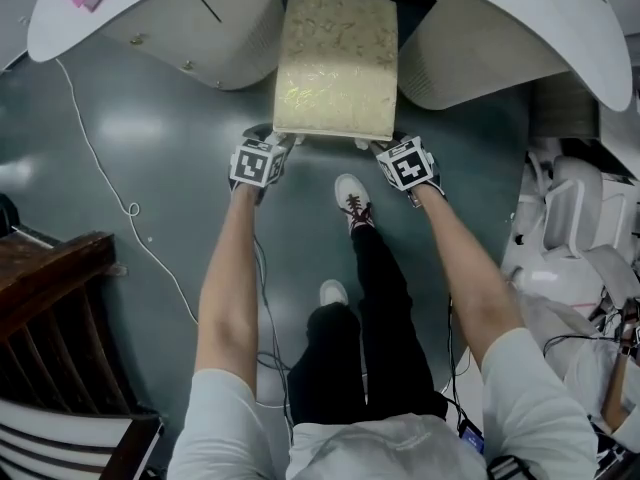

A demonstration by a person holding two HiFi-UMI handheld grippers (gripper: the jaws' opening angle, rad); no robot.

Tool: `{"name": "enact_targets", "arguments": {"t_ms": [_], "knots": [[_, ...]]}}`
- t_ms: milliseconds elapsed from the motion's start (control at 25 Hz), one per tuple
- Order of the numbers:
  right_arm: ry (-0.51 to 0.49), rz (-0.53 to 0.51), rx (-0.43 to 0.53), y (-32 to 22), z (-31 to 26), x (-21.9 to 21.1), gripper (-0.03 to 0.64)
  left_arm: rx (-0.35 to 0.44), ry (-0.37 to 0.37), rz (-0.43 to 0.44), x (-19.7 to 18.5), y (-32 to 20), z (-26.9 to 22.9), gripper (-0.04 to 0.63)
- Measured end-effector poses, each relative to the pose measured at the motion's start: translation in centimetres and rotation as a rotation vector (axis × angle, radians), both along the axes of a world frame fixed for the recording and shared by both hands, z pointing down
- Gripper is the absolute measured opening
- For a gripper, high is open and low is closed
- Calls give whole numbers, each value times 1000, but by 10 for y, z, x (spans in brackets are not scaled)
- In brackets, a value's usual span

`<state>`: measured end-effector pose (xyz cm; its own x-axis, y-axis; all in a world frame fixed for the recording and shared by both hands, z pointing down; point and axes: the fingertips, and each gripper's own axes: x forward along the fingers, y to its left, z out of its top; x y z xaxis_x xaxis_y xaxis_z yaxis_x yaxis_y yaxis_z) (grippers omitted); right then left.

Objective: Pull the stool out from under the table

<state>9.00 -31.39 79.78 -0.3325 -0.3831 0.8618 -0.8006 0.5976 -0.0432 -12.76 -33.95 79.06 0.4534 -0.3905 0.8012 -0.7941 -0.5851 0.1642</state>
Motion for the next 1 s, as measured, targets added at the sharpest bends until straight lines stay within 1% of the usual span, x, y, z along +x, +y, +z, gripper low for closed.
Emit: {"name": "enact_targets", "arguments": {"t_ms": [200,360,560,760,840,1000], "knots": [[30,-39,-21,50,1,2,207,-8,-13,-22,0,52,1,215],[23,-36,-38,93,4,-1,207,-15,-17,-21,-2,94,4,215],[13,-59,-53,140,3,-4,207,3,-31,-29,-2,130,3,212],[12,-62,-57,172,4,1,207,-17,-31,-34,2,167,4,207],[8,-86,-71,188,4,0,209,-23,-29,-40,2,181,4,206],[32,-131,-111,224,7,-8,210,-38,-43,-58,-6,213,7,206]]}}
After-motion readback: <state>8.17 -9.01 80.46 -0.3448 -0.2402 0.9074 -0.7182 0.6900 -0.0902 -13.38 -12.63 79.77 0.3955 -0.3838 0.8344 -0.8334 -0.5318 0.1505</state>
